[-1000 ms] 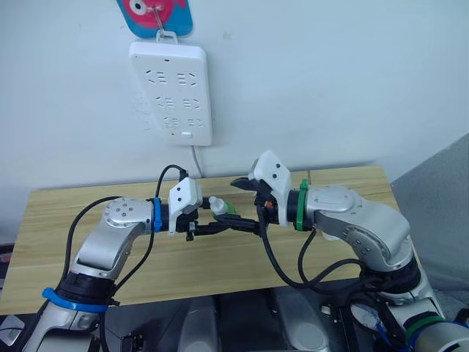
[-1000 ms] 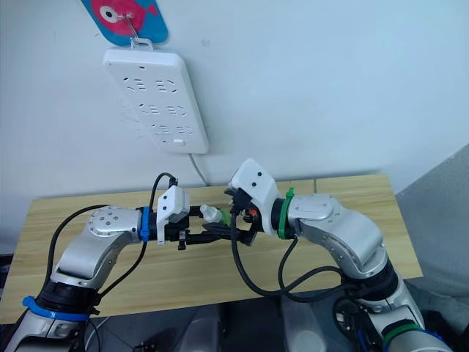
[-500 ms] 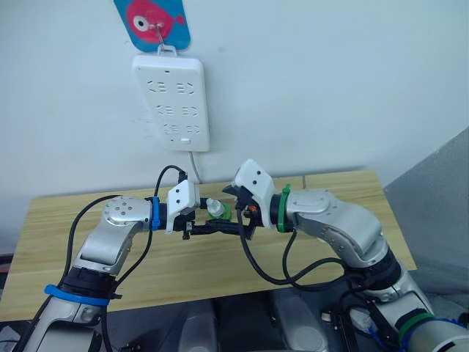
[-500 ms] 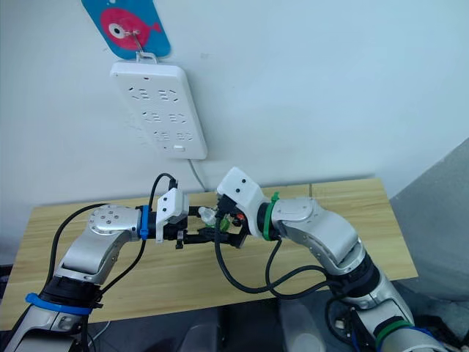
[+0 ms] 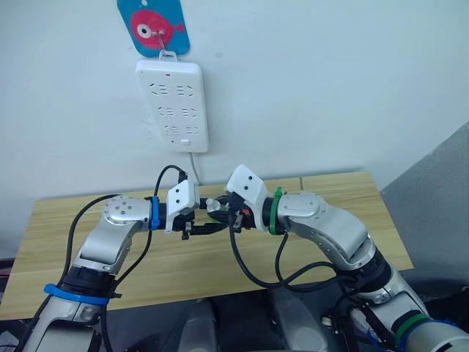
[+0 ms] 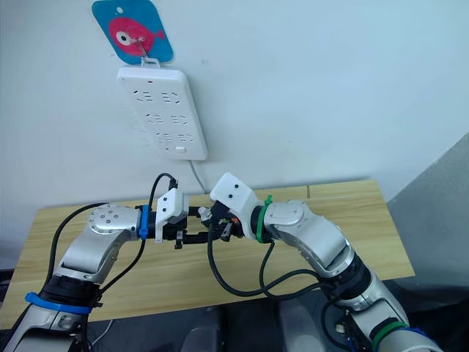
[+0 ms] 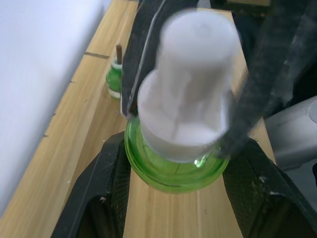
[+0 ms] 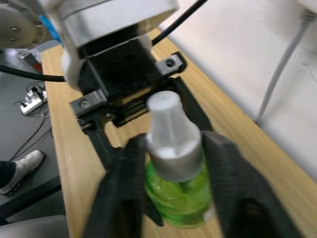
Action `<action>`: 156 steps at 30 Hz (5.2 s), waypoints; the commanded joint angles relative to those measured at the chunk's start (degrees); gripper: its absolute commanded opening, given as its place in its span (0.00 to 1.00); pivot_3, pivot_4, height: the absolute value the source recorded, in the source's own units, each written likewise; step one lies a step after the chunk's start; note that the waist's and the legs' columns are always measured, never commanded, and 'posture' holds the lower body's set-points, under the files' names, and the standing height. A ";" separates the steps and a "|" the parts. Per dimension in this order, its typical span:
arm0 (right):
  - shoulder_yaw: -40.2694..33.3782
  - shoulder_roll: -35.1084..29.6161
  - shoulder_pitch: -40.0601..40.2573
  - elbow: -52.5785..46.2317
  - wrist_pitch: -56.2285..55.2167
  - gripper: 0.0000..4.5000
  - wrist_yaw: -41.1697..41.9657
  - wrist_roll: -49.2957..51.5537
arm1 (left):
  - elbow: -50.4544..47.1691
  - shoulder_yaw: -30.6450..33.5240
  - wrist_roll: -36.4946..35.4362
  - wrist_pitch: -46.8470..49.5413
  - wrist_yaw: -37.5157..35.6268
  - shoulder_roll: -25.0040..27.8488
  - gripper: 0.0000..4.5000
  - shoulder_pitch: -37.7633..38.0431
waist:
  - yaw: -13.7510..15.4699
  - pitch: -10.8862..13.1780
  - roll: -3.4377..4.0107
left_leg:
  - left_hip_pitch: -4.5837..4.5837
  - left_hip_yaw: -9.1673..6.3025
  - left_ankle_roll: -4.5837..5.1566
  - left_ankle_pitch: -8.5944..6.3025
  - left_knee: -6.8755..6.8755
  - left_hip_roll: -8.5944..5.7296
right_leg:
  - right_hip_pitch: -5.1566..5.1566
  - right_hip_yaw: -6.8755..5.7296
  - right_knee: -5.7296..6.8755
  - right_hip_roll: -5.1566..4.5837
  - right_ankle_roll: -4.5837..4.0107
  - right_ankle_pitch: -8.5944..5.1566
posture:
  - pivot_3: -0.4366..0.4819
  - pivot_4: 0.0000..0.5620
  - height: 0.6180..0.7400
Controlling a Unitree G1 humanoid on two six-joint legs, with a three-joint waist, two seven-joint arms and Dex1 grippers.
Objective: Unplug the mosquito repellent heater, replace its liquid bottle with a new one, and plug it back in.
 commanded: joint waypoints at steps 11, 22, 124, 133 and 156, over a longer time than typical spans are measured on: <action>-3.10 0.64 0.61 0.18 -3.54 0.24 1.03 -1.32 | 1.45 3.73 -3.29 -1.83 -0.37 -1.10 0.73 -2.39 | -0.18 -1.49 -0.02 | 0.14 0.00 0.00 0.03 0.03 -0.01 | 0.09 0.00 0.12 0.01 -0.02 0.01 | 0.31 0.26 0.97; -10.89 -0.25 2.89 -2.49 -3.56 0.24 4.80 4.61 | -2.19 4.96 -8.51 5.54 -0.69 -0.91 1.00 -2.37 | -1.04 -3.00 -0.01 | 0.26 -0.02 0.03 0.06 0.15 -0.05 | 0.17 0.02 0.38 0.08 -0.02 0.01 | 0.31 0.23 0.97; -9.04 -1.96 6.96 -3.27 -17.16 0.25 8.80 3.28 | -3.50 1.79 -8.91 10.20 4.04 -8.02 0.51 -5.97 | -2.18 -5.78 0.16 | 1.05 -0.17 0.07 0.01 0.59 0.04 | 1.12 0.14 0.70 0.64 -0.02 -0.10 | 0.28 0.16 0.97; -9.35 -13.44 -5.74 8.06 -18.19 0.25 35.29 9.47 | -3.55 0.63 -10.32 10.83 -0.20 -6.82 0.51 -7.89 | -2.98 -5.79 0.17 | 1.18 -0.20 0.12 -0.02 0.57 0.08 | 1.30 0.05 0.63 0.65 -0.05 -0.15 | 0.29 0.17 0.97; -11.40 1.70 9.28 -9.51 -12.08 0.78 -6.86 -3.16 | -3.83 1.60 -9.57 13.37 8.14 -10.45 0.51 -8.91 | -3.08 -5.80 0.19 | 1.22 -0.15 0.16 -0.06 0.59 0.09 | 1.36 0.10 0.65 0.66 0.03 -0.26 | 0.24 0.19 0.97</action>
